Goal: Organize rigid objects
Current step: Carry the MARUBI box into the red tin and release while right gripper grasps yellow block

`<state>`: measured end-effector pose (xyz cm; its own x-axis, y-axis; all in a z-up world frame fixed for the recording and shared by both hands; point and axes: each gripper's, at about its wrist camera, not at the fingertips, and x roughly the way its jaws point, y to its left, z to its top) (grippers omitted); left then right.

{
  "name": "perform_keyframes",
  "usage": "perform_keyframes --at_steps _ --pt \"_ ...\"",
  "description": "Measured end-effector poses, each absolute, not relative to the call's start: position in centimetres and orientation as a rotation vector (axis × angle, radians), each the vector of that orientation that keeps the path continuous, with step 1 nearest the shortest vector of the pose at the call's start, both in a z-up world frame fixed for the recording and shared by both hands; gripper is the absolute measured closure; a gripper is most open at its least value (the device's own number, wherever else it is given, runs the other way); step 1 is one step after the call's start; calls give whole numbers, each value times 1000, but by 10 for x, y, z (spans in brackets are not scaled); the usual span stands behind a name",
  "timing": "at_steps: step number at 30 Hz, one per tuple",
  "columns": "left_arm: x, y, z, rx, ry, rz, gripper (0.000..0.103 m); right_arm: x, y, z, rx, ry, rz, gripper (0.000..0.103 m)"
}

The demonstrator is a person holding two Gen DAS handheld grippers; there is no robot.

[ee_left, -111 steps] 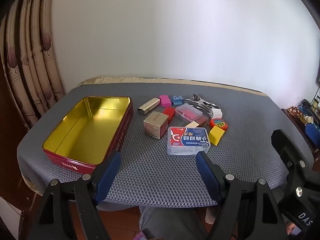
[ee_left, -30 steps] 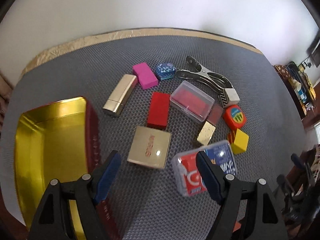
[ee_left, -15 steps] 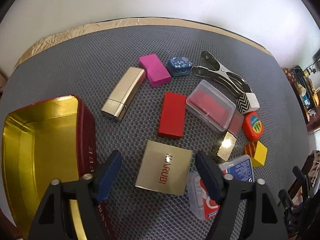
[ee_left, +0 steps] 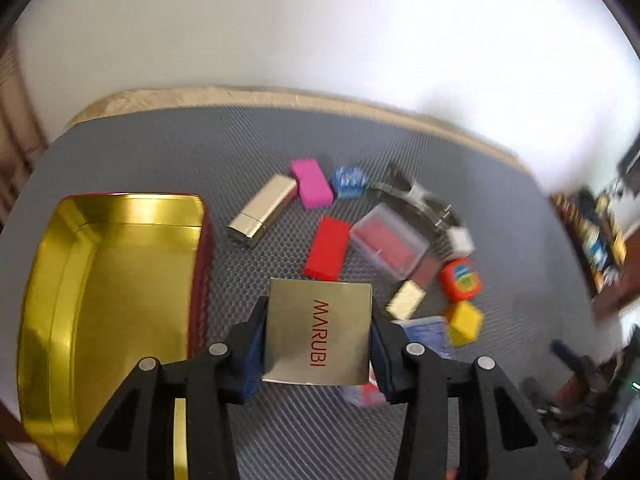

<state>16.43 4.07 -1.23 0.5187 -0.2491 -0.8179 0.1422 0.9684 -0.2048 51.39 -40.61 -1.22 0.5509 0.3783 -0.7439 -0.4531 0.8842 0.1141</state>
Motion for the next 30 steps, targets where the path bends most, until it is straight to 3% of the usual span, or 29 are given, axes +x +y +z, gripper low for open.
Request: perform_keyframes --at_steps 5,7,9,10,19,22,28,30 --pt "110 59 12 -218 943 -223 57 531 -377 -10 -173 860 650 0" --pt "89 66 15 -233 924 -215 57 533 -361 -12 -231 858 717 8" --pt "72 72 15 -243 918 -218 57 537 -346 -15 -288 868 770 28" --pt "65 75 13 -247 919 -211 57 538 -340 -15 -300 873 796 30" --pt "47 91 -11 -270 967 -196 57 559 -318 -18 -400 910 864 34" --pt "47 92 -11 -278 963 -207 57 563 -311 -24 -423 945 883 45" --pt "45 92 -7 -280 947 -219 57 567 -301 -29 -454 957 900 47" --pt "44 91 -6 -277 942 -223 57 569 -295 -32 -470 957 903 57"
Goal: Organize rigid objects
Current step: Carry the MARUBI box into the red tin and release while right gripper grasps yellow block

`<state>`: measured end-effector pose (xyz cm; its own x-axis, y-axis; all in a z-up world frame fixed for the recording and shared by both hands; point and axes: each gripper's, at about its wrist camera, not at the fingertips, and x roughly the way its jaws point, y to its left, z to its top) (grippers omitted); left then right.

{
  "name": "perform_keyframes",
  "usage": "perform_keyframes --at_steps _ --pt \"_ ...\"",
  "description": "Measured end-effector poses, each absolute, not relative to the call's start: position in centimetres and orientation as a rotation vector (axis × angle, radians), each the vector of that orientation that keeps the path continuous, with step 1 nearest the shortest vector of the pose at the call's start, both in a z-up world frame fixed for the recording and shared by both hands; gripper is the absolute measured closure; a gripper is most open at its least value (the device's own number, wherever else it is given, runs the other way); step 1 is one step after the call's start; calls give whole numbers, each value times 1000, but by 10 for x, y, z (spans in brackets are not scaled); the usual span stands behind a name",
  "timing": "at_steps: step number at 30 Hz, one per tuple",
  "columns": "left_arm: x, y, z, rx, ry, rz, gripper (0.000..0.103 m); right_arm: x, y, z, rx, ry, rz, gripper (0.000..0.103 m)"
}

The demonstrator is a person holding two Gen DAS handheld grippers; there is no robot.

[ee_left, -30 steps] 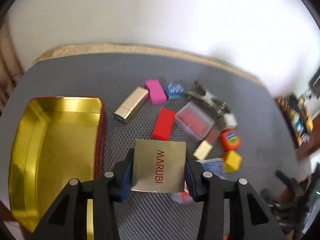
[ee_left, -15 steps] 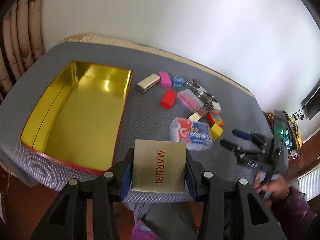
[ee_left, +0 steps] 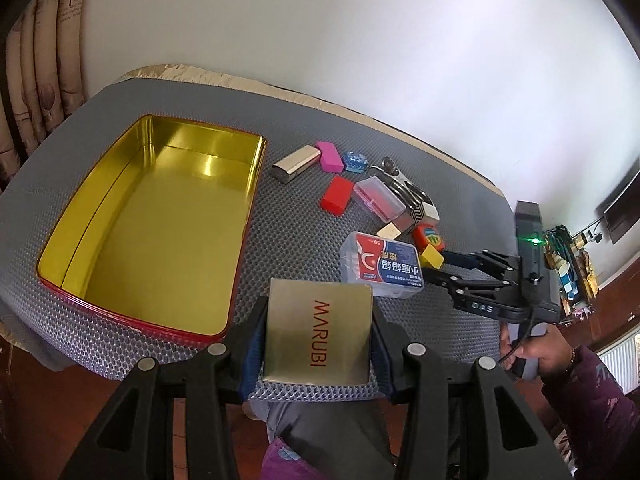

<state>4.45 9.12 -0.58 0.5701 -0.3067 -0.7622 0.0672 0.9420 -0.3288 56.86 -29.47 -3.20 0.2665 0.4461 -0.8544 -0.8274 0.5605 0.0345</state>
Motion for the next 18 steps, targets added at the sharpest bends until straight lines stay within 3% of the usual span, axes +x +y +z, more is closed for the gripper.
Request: perform_keyframes --at_steps 3,12,18 --pt "44 93 -4 -289 935 -227 57 573 -285 -39 -499 983 911 73" --pt "49 123 21 -294 900 -162 57 563 -300 -26 -440 957 926 75" --pt "98 164 31 -190 918 -45 57 539 -328 -1 -290 913 955 75"
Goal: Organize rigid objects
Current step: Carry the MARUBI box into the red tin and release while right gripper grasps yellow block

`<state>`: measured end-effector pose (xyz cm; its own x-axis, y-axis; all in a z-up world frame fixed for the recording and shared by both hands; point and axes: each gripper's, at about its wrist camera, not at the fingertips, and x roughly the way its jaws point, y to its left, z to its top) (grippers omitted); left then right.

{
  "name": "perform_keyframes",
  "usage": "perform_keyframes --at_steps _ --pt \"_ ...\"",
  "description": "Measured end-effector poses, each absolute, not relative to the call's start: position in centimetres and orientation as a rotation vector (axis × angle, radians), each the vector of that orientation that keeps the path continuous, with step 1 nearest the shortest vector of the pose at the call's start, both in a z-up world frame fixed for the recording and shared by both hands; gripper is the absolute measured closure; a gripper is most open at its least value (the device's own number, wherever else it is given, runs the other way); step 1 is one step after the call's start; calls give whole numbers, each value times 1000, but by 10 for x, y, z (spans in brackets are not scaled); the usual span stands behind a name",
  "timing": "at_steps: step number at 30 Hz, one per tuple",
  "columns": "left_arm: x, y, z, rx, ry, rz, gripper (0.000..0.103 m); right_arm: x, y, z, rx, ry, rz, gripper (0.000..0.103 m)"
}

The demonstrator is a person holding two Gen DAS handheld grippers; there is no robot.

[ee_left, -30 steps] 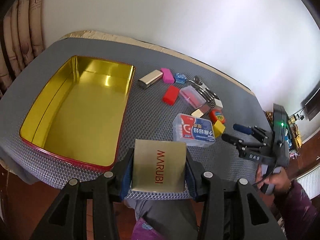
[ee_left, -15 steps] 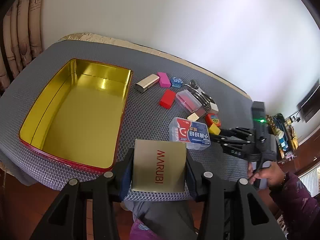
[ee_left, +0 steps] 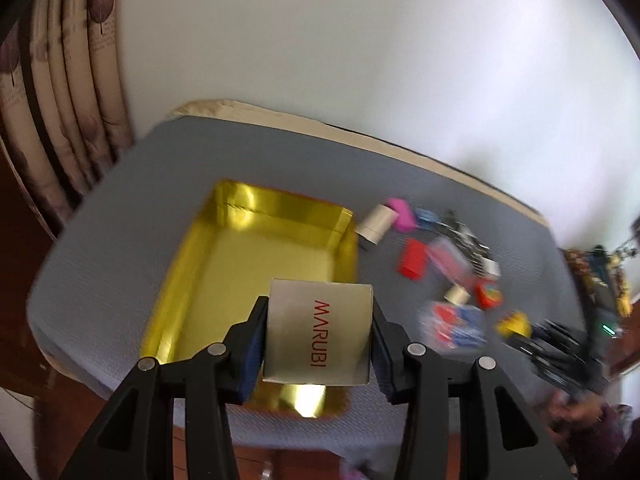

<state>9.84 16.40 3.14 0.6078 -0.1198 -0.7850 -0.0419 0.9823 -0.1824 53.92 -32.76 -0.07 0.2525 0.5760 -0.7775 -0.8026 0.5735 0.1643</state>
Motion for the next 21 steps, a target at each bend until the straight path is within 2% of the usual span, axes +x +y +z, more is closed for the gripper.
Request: perform_keyframes --at_steps 10,21 --pt "207 189 -26 -136 1033 29 57 531 -352 18 -146 924 960 75" --pt "243 190 -57 31 1027 114 56 531 -348 18 -112 942 961 75"
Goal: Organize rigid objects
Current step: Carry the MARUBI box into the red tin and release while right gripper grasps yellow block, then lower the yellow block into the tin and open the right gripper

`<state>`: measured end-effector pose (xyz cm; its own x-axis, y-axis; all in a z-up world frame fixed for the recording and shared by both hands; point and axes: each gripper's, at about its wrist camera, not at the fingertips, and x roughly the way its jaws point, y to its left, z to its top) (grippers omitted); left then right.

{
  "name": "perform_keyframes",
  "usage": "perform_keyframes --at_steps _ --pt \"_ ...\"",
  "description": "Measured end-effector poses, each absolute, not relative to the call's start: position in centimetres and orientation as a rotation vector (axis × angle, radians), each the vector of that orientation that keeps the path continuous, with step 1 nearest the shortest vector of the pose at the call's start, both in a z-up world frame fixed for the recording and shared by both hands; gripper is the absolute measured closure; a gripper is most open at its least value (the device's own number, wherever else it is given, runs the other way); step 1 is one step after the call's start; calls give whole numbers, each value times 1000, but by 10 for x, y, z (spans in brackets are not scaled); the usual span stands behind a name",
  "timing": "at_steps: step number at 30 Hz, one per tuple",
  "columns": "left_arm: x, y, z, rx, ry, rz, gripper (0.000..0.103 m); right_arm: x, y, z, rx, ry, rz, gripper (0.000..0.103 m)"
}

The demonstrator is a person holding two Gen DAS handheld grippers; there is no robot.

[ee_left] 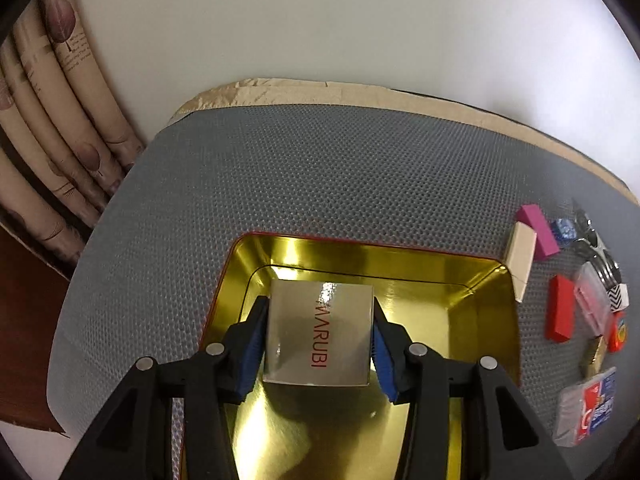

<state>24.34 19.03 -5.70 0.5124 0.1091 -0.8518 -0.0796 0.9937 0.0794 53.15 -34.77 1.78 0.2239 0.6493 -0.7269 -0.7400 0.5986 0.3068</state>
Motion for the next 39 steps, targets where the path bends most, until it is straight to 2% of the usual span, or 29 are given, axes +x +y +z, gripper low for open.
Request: perform_keyframes --at_steps 7,11,15,23,30,39 --pt "243 194 -56 61 1013 154 55 521 -330 27 -129 924 995 75" --pt "230 206 -41 -35 980 146 55 514 -316 37 -131 905 1021 75" --pt "190 216 -18 -170 933 133 55 505 -290 55 -149 870 1068 75" --pt "63 212 16 -274 824 241 45 492 -186 86 -223 794 1210 75" --pt "31 205 4 -246 813 238 44 503 -83 50 -319 854 1201 75" --pt "37 214 -16 -231 868 323 44 526 -34 11 -376 926 1109 75"
